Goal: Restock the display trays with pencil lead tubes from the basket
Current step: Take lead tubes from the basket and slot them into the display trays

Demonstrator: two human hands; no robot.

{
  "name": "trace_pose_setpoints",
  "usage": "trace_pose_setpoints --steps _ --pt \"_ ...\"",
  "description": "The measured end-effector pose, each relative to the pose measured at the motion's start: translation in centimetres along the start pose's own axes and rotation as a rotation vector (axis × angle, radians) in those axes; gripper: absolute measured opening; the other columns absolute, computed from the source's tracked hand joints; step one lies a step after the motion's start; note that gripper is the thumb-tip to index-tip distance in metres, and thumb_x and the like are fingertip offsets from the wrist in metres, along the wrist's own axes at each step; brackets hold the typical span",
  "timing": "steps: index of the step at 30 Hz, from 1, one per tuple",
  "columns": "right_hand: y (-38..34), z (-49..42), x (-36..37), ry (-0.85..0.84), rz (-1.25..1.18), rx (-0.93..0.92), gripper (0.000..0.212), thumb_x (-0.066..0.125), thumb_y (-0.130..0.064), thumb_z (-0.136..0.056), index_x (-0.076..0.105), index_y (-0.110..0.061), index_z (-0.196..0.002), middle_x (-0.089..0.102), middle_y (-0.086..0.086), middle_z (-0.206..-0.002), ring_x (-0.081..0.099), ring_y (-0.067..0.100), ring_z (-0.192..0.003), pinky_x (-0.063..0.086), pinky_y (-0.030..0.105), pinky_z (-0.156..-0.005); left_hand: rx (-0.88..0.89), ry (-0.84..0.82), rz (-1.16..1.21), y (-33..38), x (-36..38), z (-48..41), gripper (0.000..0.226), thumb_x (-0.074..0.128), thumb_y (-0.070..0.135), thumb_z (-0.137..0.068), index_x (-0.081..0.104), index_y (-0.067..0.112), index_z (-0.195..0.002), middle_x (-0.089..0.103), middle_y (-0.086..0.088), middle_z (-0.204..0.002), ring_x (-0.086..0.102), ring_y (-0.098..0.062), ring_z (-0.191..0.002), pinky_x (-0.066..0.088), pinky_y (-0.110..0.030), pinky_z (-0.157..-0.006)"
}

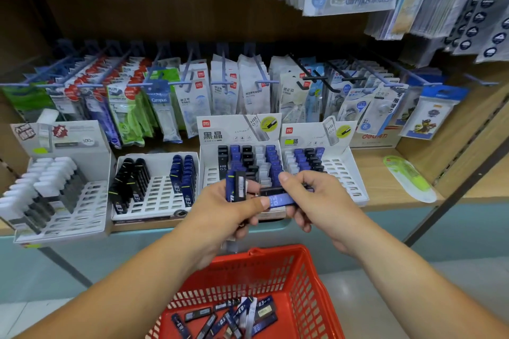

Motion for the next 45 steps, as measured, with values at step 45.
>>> trace_pose_setpoints --steps 45 --pt "0.4 -2.7 1.6 0.305 -0.059 -0.144 0.020 0.053 -0.030 -0.105 0.062 -0.017 -0.093 0.070 0.007 -0.069 0.059 0.016 -0.053 0.044 0.033 -0.055 0.376 0.241 -0.574 2.5 -6.0 -6.2 0.012 0.072 0.018 -0.095 0.074 0.029 -0.101 0.073 0.013 -0.093 0.067 0.003 -0.079 0.047 -0.007 -0.067"
Point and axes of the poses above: each hand's wrist, its own z-axis away from the middle knuckle, its own x-axis out of the palm, y = z × x, the point moved 5 cm from there along -z, towards the middle knuckle
